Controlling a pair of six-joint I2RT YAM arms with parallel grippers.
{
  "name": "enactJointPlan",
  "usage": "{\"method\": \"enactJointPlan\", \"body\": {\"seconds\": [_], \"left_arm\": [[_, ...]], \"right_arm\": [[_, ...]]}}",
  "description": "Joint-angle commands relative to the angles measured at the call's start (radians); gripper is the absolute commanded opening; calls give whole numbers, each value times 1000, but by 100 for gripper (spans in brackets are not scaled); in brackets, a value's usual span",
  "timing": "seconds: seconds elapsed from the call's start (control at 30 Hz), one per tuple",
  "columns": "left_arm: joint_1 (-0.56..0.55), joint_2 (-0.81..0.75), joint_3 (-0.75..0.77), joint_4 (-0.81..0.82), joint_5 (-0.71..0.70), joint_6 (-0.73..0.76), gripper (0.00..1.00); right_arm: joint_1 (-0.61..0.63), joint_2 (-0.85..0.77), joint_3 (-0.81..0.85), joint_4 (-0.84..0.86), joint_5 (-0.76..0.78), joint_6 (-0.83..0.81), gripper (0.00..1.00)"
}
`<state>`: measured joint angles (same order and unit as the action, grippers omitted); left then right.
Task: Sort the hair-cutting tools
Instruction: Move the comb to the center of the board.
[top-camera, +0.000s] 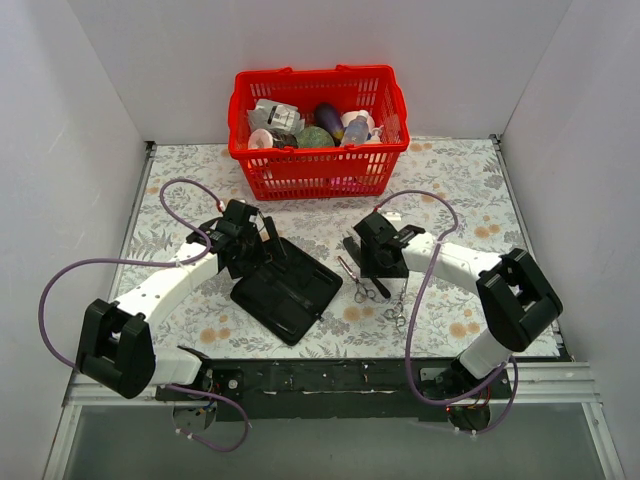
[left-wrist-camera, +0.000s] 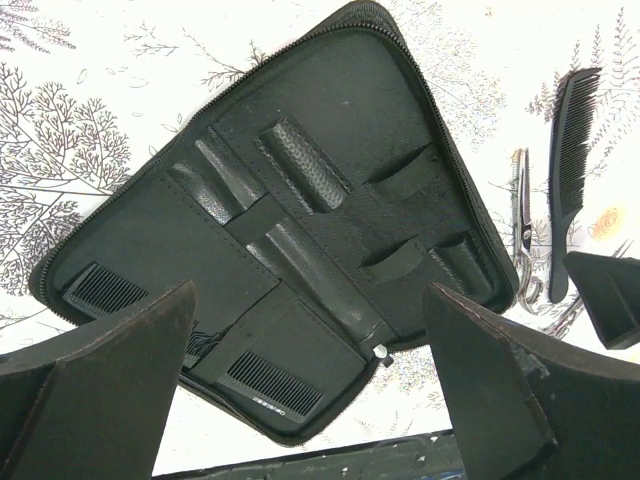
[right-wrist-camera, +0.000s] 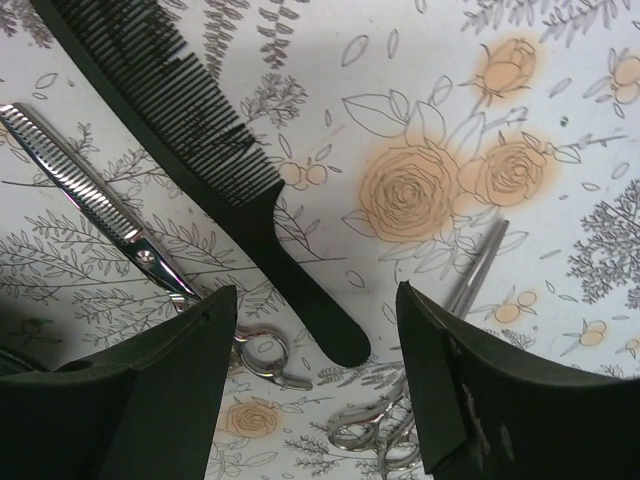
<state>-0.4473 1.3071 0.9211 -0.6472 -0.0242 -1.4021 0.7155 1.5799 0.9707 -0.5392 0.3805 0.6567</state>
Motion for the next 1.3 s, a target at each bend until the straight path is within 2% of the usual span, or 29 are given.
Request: {"method": "enactJointPlan", "body": {"seconds": [0.0, 0.3, 0.4, 0.43, 0.67, 0.83, 1.07, 1.27], "left_arm": [[-1, -42, 9, -25, 0, 6, 98], [-1, -57, 4, -29, -13, 8, 98], [-1, -57, 2, -31, -17, 8, 98], [-1, -58, -1, -28, -16, 8, 98], [-1, -69, -21, -22, -13, 3, 98], [-1, -80, -33, -16, -6, -3, 98], [-1, -91, -41, -2, 9, -8, 98], [-1, -106, -56, 11, 23, -14, 98]], "right_arm": [[-7, 43, 65, 59, -48, -71, 72], [-5, 117, 20, 102, -88, -75, 62], [-7, 120, -1, 105, -77, -68, 55], [-7, 120, -16, 101, -72, -62, 47], [2, 92, -96, 59, -22, -19, 21], [41, 45, -121, -45, 21, 46, 15], [122, -81, -208, -130, -21, 162, 15], [295, -165, -251, -179, -84, 316, 12]]}}
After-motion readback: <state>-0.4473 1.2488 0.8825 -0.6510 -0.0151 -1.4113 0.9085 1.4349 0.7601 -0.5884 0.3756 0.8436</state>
